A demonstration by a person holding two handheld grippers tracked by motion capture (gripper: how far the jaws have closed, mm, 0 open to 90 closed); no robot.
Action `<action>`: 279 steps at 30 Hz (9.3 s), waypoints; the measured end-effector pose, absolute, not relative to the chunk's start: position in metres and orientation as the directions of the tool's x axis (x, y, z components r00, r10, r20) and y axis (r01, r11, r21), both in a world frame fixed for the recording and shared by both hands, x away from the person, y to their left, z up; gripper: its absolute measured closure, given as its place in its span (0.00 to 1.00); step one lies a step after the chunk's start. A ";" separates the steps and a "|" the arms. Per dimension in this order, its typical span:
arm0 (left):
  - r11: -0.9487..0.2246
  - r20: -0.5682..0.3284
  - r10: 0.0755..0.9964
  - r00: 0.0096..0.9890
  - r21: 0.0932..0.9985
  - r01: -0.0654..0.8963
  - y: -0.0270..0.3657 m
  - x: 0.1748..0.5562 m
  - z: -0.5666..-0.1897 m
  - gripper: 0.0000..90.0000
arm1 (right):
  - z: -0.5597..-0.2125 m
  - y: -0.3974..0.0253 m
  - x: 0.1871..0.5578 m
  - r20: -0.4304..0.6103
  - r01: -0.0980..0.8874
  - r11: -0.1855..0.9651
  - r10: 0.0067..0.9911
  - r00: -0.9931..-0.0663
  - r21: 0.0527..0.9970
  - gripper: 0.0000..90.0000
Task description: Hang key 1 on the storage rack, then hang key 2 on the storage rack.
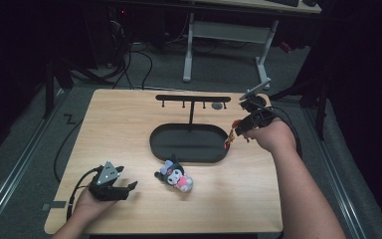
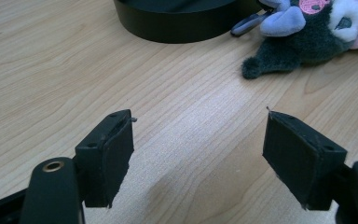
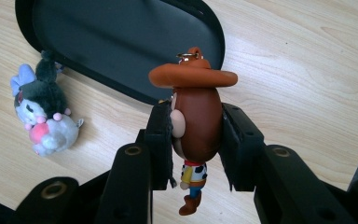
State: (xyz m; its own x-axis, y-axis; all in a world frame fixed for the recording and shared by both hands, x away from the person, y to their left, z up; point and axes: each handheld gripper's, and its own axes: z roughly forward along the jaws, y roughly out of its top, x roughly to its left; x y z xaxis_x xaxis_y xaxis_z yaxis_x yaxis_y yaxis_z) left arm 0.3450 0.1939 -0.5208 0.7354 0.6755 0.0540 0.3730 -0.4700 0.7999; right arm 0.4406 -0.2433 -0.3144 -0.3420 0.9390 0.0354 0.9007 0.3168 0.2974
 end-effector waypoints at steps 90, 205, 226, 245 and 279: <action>-0.449 0.015 0.658 0.753 0.811 0.376 0.189 0.349 -0.518 0.31 | -0.379 -0.248 0.465 0.028 0.909 0.232 0.966 -0.257 0.345 0.50; -0.408 0.045 0.742 0.668 0.822 0.397 0.187 0.351 -0.519 0.53 | -0.484 -0.301 0.315 0.064 0.847 0.141 0.977 -0.201 0.512 0.49; -0.447 0.073 0.721 0.689 0.809 0.383 0.184 0.350 -0.520 0.52 | -0.458 -0.299 0.335 0.023 0.930 0.271 0.958 -0.286 0.247 0.45; -0.469 0.074 0.696 0.714 0.799 0.375 0.178 0.352 -0.524 0.52 | -0.434 -0.261 0.326 0.086 0.903 0.381 0.911 -0.404 0.200 0.24; -0.448 0.060 0.714 0.697 0.805 0.389 0.185 0.345 -0.521 0.51 | -0.484 -0.218 0.336 0.022 0.841 0.519 0.849 -0.528 0.152 0.52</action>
